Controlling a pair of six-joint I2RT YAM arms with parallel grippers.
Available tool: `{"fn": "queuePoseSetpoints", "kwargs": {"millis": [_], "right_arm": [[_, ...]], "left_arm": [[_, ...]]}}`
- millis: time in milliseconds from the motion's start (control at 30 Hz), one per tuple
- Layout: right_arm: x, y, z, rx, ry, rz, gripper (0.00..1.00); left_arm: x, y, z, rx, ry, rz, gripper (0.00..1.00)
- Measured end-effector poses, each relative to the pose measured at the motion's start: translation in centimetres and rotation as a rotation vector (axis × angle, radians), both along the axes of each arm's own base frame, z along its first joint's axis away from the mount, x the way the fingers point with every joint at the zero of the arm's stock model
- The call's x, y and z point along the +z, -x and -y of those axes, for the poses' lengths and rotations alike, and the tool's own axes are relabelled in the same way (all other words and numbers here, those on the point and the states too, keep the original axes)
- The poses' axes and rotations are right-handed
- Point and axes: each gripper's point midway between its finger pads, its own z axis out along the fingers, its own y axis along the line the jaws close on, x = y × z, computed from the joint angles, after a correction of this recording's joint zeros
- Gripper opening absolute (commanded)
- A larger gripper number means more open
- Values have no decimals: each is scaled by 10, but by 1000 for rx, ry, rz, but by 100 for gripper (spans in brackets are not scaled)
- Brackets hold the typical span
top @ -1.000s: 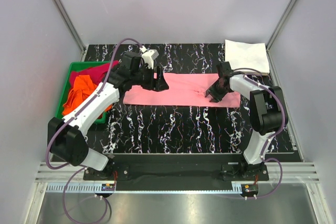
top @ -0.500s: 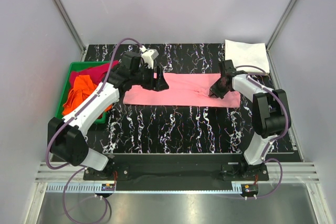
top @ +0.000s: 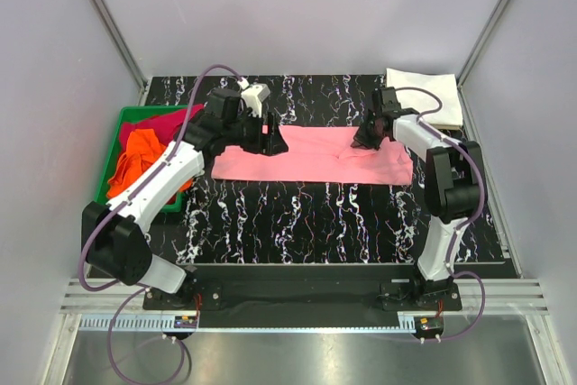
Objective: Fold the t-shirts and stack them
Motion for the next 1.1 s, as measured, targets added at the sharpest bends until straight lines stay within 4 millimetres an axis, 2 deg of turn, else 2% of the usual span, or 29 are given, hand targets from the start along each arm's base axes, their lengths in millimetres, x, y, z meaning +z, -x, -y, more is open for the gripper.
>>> {"fn": "queuePoseSetpoints", "kwargs": {"millis": [200,467,600,633,767,800,867,933,967,1100], "right_arm": [[-2,-13,-12,131,19,49,1],[3,-15,-34,275,64,105,6],[1,-16,-38,314,75,115,28],[0,-15,-38,319,77,115,37],[0,-14,-37,330,89,112,46],[-1,-12,-34,325,100,102,43],[-1,-6,-28,309,122,76,30],[4,0,-20,282,133,53,23],[9,3,-16,261,133,49,16],[24,26,19,155,130,30,7]], "left_arm": [[-2,-3,-3,12,-1,-7,70],[-8,-6,-5,24,-4,-28,70],[-11,-7,-5,23,-5,-35,71],[-12,-8,-5,24,-6,-37,71],[-16,-8,-5,24,-11,-46,72],[-17,-9,-4,24,-12,-47,72],[-20,-10,-5,28,-18,-53,72],[-27,-13,-5,37,-32,-64,72],[-32,-15,-5,40,-39,-77,72],[-60,-28,1,62,-65,-157,72]]}}
